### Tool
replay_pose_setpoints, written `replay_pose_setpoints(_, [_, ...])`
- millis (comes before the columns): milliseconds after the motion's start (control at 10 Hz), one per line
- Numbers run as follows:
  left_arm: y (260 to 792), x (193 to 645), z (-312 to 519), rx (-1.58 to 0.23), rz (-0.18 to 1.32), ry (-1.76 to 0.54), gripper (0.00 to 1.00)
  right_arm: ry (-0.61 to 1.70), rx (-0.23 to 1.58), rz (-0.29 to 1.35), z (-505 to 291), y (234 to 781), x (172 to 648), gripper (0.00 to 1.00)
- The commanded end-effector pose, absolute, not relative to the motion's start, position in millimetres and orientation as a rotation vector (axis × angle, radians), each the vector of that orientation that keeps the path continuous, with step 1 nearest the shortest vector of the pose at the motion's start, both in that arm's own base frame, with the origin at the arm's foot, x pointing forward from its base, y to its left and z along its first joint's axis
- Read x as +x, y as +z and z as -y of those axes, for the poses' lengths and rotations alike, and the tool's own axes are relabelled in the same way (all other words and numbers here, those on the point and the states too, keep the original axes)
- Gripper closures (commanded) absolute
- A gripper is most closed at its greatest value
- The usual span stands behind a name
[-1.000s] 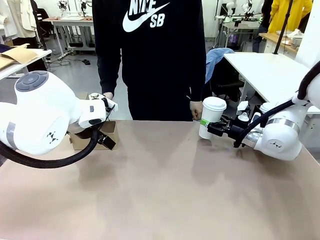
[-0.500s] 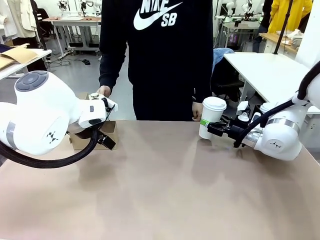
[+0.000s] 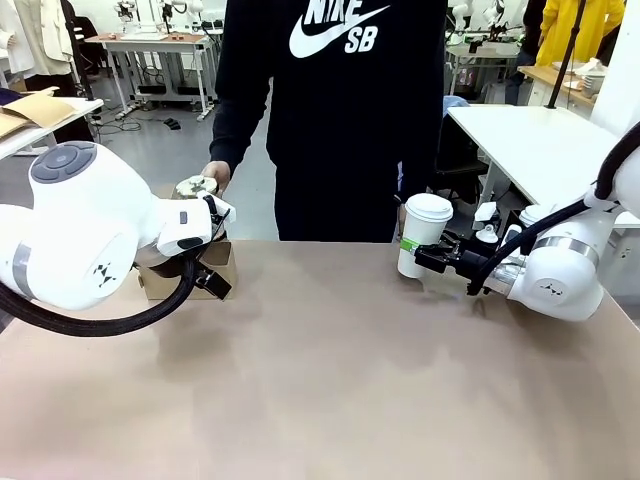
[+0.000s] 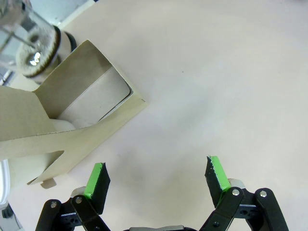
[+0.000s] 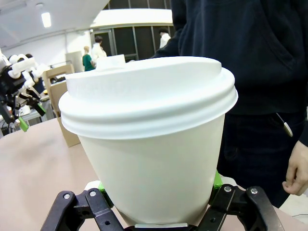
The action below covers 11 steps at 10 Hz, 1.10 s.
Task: Pour a drink into a cup and package it in a carrier.
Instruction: When a person places the Paper Cup Lid on the 600 ml Paper Cup , lift the 600 ml Paper Cup.
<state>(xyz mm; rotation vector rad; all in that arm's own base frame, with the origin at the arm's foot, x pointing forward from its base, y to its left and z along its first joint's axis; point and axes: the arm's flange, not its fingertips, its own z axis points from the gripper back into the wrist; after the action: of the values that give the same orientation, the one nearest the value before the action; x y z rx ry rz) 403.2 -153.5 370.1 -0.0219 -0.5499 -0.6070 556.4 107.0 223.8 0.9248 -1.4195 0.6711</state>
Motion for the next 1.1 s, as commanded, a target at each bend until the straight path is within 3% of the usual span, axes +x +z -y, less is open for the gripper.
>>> replay_pose_setpoints(0, [370.4, 403.4, 152.4, -0.024, 0.550, -0.605, 0.00, 0.708, 0.924, 1.378, -110.2, 246.4, 553.4, 0.20])
replay_pose_setpoints(500, [370.4, 403.4, 152.4, -0.024, 0.550, -0.605, 0.00, 0.784, 0.896, 1.313, -139.6, 385.1, 512.2, 0.20])
replay_pose_setpoints(800, [370.4, 403.4, 152.4, -0.024, 0.550, -0.605, 0.00, 0.841, 0.948, 1.311, -146.0, 476.5, 456.5, 0.20])
replay_pose_setpoints(1000, [370.4, 403.4, 152.4, -0.024, 0.550, -0.605, 0.00, 0.877, 0.954, 1.329, -147.0, 509.8, 424.4, 0.20])
